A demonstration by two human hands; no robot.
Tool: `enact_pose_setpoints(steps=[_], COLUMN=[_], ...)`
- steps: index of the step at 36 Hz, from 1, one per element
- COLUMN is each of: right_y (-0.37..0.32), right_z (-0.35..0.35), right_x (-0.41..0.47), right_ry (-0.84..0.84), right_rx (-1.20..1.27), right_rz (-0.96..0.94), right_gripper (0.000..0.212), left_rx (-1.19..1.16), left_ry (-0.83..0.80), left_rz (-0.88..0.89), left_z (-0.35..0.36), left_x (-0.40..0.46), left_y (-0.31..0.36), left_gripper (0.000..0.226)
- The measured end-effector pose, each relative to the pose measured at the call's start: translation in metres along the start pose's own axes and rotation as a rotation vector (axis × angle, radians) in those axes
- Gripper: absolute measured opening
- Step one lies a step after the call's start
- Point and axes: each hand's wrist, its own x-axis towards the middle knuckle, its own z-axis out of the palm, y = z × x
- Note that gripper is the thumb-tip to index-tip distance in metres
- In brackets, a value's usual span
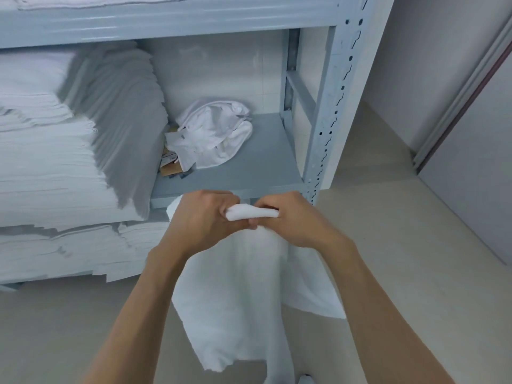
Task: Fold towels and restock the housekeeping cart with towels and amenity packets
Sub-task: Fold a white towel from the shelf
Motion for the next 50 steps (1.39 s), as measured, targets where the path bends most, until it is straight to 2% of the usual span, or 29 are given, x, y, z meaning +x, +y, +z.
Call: enact_pose_setpoints(steps=[3, 6, 9, 13, 15, 19, 22, 27, 29, 31, 33, 36, 39, 45, 50], right_y=[0.008, 0.015, 0.024, 0.047, 0.06, 0.082, 0.096, 0.117, 0.121, 0.12, 0.117, 0.106, 0.091, 0.07, 0.046], right_z=[-0.002, 0.0, 0.009, 0.035, 0.051, 0.079, 0.098, 0.123, 0.127, 0.125, 0.117, 0.103, 0.094, 0.104, 0.114], right_x=[0.002, 0.01, 0.019, 0.029, 0.031, 0.033, 0.033, 0.028, 0.027, 0.027, 0.029, 0.036, 0.042, 0.035, 0.03], right_ry=[0.026, 0.048, 0.074, 0.166, 0.248, 0.388, 0.397, 0.361, 0.38, 0.42, 0.485, 0.533, 0.411, 0.005, -0.032], right_rx=[0.195, 0.318, 0.411, 0.342, 0.287, 0.209, 0.186, 0.192, 0.192, 0.197, 0.203, 0.171, 0.087, -0.096, 0.009], right_rz=[-0.012, -0.007, 0.01, 0.104, 0.146, 0.249, 0.379, 0.545, 0.575, 0.609, 0.641, 0.664, 0.662, 0.574, 0.529], right_gripper=[0.011, 0.021, 0.021, 0.016, 0.006, 0.024, 0.031, 0.035, 0.033, 0.03, 0.028, 0.036, 0.04, 0.047, 0.051], left_rx=[0.039, 0.059, 0.077, 0.102, 0.11, 0.117, 0.11, 0.099, 0.132, 0.178, 0.194, 0.121, 0.011, -0.083, -0.124], left_ry=[-0.003, 0.017, 0.068, 0.16, 0.21, 0.306, 0.344, 0.394, 0.406, 0.429, 0.439, 0.39, 0.298, -0.044, -0.288], left_rz=[0.029, 0.043, 0.048, 0.031, 0.02, -0.026, -0.095, -0.114, -0.122, -0.185, -0.324, -0.65, -0.869, -0.962, -0.899], left_z=[-0.009, -0.014, -0.018, -0.024, -0.027, -0.037, -0.048, -0.064, -0.066, -0.065, -0.061, -0.047, -0.023, 0.036, 0.053], left_x=[0.006, 0.014, 0.017, 0.017, 0.018, 0.02, 0.019, 0.016, 0.011, 0.004, -0.007, -0.021, -0.033, -0.053, -0.061], left_y=[0.006, 0.01, 0.009, 0.003, 0.001, -0.007, -0.019, -0.022, -0.025, -0.033, -0.049, -0.071, -0.075, -0.051, -0.039], left_gripper=[0.052, 0.058, 0.056, 0.05, 0.05, 0.056, 0.049, 0.061, 0.056, 0.053, 0.054, 0.047, 0.031, 0.031, 0.041])
